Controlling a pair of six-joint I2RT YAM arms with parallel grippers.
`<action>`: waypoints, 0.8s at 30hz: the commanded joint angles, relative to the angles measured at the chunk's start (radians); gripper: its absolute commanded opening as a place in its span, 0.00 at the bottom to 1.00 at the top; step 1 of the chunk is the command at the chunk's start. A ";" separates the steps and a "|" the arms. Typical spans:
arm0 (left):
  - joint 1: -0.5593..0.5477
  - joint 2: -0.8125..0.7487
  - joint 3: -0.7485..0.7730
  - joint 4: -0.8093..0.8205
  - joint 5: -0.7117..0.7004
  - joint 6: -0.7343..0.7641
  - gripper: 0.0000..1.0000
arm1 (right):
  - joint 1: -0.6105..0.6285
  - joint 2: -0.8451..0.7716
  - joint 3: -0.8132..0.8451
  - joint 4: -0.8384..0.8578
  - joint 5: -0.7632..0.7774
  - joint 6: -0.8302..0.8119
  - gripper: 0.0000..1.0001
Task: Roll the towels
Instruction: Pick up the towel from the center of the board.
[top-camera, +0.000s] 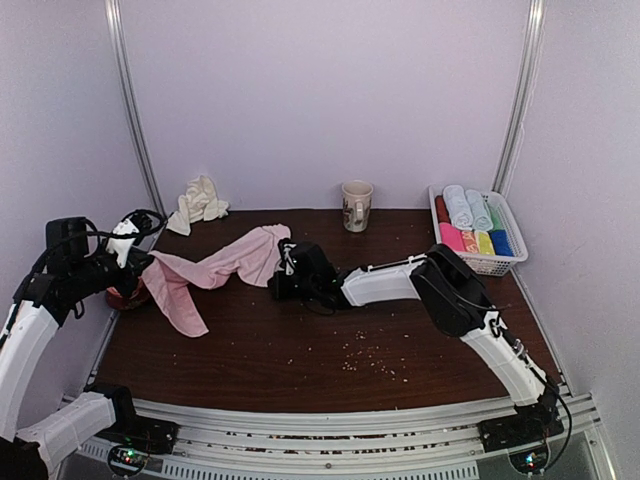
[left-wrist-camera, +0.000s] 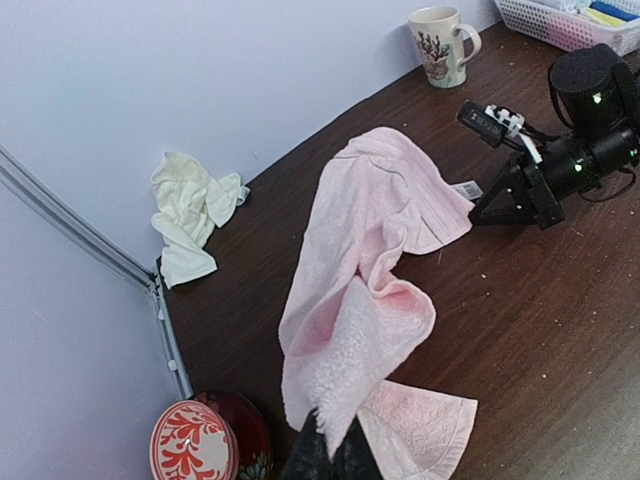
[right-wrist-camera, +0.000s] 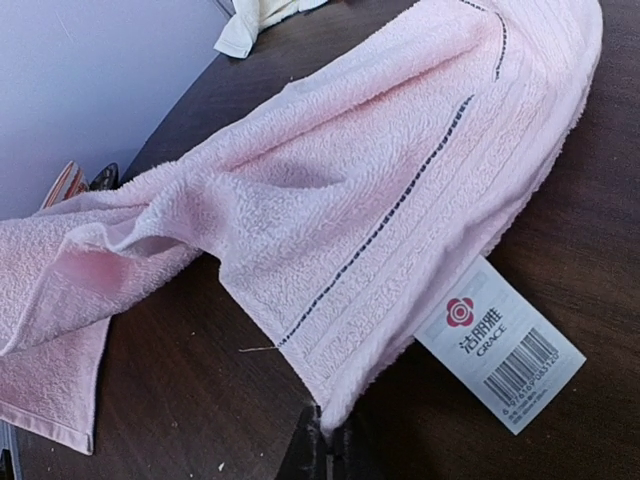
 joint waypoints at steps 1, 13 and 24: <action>0.009 -0.013 -0.001 0.031 0.097 0.108 0.00 | -0.005 -0.112 -0.076 0.070 0.006 -0.035 0.00; 0.009 0.021 0.071 -0.005 0.217 0.374 0.00 | -0.008 -0.778 -0.640 0.016 0.223 -0.192 0.00; 0.009 0.012 0.027 0.006 0.294 0.497 0.00 | 0.190 -1.270 -0.995 -0.216 0.647 -0.144 0.00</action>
